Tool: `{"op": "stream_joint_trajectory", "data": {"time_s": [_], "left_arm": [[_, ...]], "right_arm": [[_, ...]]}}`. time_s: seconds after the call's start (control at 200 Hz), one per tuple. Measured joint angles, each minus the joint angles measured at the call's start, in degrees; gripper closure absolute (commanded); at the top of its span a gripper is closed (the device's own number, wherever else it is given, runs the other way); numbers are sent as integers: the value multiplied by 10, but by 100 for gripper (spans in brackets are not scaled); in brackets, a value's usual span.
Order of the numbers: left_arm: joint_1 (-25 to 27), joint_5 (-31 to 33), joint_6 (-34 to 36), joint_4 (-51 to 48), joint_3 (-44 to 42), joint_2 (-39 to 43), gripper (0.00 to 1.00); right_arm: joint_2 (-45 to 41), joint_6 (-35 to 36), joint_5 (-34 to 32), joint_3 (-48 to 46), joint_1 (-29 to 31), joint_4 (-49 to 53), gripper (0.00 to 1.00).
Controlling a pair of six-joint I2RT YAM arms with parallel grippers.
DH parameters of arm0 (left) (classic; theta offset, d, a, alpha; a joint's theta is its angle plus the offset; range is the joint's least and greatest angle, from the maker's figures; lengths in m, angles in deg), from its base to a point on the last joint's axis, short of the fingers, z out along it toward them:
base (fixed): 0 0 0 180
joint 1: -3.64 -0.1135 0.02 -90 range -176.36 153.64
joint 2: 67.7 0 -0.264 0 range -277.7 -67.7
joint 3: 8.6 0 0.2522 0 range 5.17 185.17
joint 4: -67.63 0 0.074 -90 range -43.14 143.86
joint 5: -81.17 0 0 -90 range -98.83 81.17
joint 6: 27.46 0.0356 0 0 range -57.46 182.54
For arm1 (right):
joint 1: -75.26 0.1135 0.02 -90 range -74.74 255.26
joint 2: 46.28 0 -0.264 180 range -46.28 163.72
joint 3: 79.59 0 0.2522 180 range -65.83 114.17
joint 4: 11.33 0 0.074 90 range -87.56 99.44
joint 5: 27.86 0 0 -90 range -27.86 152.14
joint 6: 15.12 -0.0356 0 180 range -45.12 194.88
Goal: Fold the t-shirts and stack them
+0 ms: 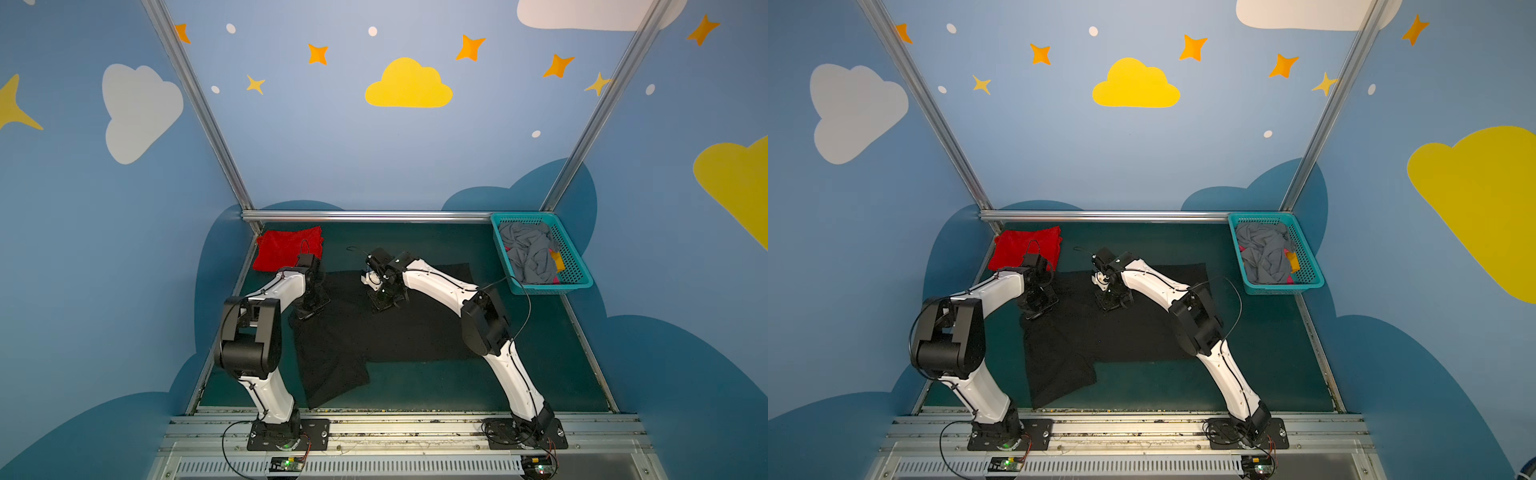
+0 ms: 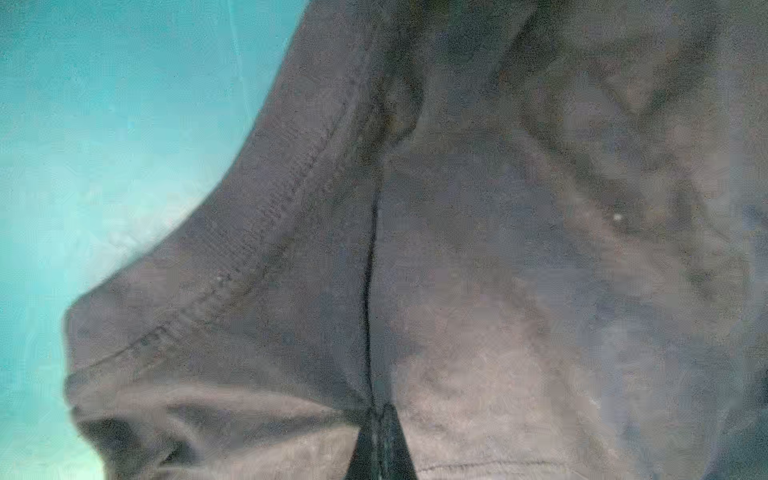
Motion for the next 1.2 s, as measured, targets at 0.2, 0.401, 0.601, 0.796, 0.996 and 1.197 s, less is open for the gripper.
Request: {"op": "stream_joint_trajectory", "data": {"time_s": [0.2, 0.401, 0.601, 0.796, 0.996, 1.197], "left_arm": [[0, 7, 8, -14, 6, 5, 95], [-5, 13, 17, -22, 7, 5, 94], [-16, 17, 25, -27, 8, 5, 90], [-26, 21, 29, -31, 9, 5, 83], [-34, 32, 34, -52, 36, 5, 81], [-37, 39, 39, -64, 107, 5, 75]], "right_arm": [[0, 0, 0, -6, 0, -2, 74], [-1, -1, 1, -12, -1, -5, 74], [-7, -1, 1, -17, -3, -8, 74], [-12, -1, 1, -27, -6, -12, 73], [-41, 0, 5, -59, -35, -13, 69], [-97, 2, 8, -84, -131, -22, 61]]}}
